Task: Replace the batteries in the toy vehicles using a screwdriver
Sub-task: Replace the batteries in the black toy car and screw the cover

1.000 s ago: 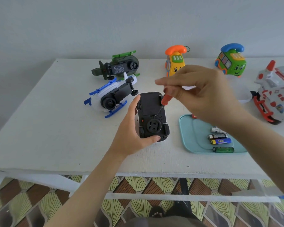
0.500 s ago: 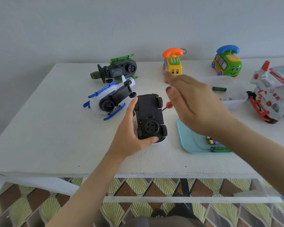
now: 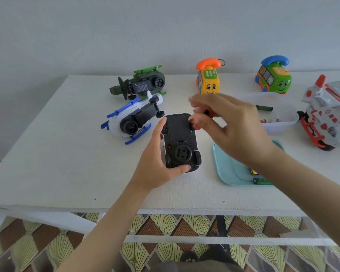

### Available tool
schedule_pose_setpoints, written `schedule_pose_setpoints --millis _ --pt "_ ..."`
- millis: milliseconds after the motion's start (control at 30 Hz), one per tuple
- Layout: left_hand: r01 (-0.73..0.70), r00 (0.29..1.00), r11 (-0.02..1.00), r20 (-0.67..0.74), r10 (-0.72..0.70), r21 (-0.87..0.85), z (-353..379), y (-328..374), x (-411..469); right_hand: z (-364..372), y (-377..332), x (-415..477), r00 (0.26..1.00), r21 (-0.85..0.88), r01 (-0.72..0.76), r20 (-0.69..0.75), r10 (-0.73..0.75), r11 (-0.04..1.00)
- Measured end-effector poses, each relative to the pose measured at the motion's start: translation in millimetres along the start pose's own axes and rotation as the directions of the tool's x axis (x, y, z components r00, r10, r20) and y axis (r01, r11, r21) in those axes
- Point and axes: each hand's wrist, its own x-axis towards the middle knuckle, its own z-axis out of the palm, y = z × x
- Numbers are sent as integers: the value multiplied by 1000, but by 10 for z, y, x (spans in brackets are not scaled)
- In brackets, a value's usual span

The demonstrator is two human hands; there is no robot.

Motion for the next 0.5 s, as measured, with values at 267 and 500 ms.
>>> schedule_pose_setpoints --millis 267,500 --pt "-6 1000 1000 5 6 11 -5 -2 7 -55 0 70 995 190 -22 104 2 981" --pt "-11 1000 1000 2 11 12 5 -46 6 -19 -102 19 1000 19 1 -22 -1 1000"
